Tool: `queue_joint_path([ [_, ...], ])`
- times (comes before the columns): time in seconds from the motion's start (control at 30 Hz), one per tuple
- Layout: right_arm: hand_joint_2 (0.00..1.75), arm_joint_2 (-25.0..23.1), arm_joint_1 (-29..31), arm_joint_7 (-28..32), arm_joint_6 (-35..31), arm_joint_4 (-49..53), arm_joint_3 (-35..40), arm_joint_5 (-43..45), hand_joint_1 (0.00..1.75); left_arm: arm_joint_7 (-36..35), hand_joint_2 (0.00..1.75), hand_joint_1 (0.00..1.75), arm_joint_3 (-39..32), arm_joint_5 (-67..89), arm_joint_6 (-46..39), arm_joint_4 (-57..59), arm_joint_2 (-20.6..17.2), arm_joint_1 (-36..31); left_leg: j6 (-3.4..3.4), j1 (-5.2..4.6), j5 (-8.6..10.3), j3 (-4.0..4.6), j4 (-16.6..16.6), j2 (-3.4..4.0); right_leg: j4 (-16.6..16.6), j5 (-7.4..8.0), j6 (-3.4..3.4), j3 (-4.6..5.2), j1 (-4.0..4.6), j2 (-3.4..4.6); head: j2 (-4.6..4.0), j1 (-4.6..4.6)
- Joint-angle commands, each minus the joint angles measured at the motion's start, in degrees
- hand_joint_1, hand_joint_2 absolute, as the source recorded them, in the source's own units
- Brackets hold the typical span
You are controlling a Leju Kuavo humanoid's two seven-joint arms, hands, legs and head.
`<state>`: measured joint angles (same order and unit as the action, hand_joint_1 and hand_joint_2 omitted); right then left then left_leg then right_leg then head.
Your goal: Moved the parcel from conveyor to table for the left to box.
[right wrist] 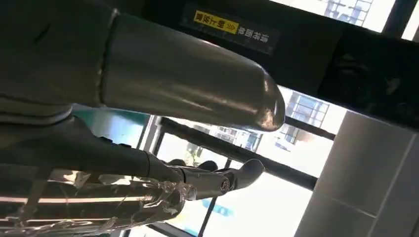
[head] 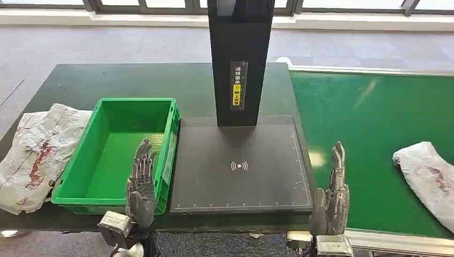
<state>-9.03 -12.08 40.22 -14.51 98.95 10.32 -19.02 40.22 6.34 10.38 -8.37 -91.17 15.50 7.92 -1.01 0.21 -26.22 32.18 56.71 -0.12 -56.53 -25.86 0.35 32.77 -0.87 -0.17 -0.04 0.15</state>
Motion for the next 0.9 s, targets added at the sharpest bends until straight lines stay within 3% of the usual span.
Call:
queue_joint_path([
  [0.03, 0.00, 0.9, -0.8, -0.2, -1.1, -0.3, -2.6, 1.0, 0.00, -0.2, 0.00, 0.00, 0.8, 0.6, 1.2, 1.9, 0.2, -0.6, 0.03, 0.06, 0.00, -0.07, -0.1, -0.07, 0.1, 0.00, -0.04, -0.13, 0.07, -0.07, 0.02, 0.00],
  [0.23, 0.00, 3.4, -5.1, -0.2, -4.9, 4.6, -4.2, 2.7, 0.00, -0.2, 0.00, 0.00, 3.0, 1.3, 3.7, 8.1, 0.2, -5.7, 0.03, 0.00, 0.05, 0.00, 0.0, -0.29, 0.1, -0.04, 0.00, -0.08, 0.01, -0.30, 0.00, 0.00],
  [0.33, 0.00, 4.0, -10.5, -0.2, -8.0, 9.8, -4.9, 3.0, 0.00, -0.2, 0.00, 0.00, 4.5, 1.4, 4.7, 13.1, 0.8, -11.0, 0.04, 0.01, 0.10, 0.08, 0.0, -0.66, 0.1, -0.09, 0.01, -0.11, 0.02, -0.67, 0.00, 0.00],
  [0.47, 0.00, 3.8, -13.3, -0.2, -10.7, 13.1, -5.1, 3.7, 0.00, -0.4, 0.00, 0.00, 4.6, 2.1, 5.4, 18.1, 1.8, -16.9, 0.08, 0.00, 0.05, 0.12, 0.1, -0.48, 0.1, -0.06, 0.02, 0.00, 0.02, -0.51, 0.00, 0.02],
  [0.8, 0.00, 3.8, -14.1, -0.2, -11.6, 14.1, -5.1, 1.8, 0.00, -0.2, 0.00, 0.00, 4.4, 2.5, 5.7, 18.9, 1.3, -17.1, 0.07, 0.00, -0.01, 0.00, 0.1, 0.01, 0.1, 0.00, 0.02, 0.01, 0.02, -0.11, 0.00, 0.00],
  [0.83, 1.75, 3.8, -14.1, -0.2, -11.6, 14.1, -5.1, 1.8, 0.00, -0.2, 0.00, 0.00, 4.4, 2.5, 5.7, 18.9, 1.3, -17.1, 0.07, -0.02, -0.02, -0.01, 0.1, 0.07, 0.1, 0.00, 0.03, 0.04, -0.01, -0.05, 0.02, 0.00],
  [0.87, 1.75, 3.7, -14.5, -0.2, -9.1, 12.1, -4.4, -0.7, 0.00, -0.2, 0.00, 0.00, 2.9, 2.4, 3.4, 16.9, 0.9, -14.9, 0.07, 0.01, -0.01, 0.00, 0.1, 0.02, 0.1, 0.00, 0.02, 0.00, 0.02, -0.09, 0.00, 0.02],
  [0.9, 1.75, -1.5, -10.9, -0.7, -8.8, 5.9, -9.1, -8.3, 0.00, -0.2, 0.00, 0.00, 2.9, 1.9, 2.5, 12.3, -0.8, -10.5, 0.06, 0.03, -0.06, -0.08, 0.0, 0.20, 0.1, 0.02, 0.01, -0.03, 0.05, 0.10, 0.00, 0.00],
])
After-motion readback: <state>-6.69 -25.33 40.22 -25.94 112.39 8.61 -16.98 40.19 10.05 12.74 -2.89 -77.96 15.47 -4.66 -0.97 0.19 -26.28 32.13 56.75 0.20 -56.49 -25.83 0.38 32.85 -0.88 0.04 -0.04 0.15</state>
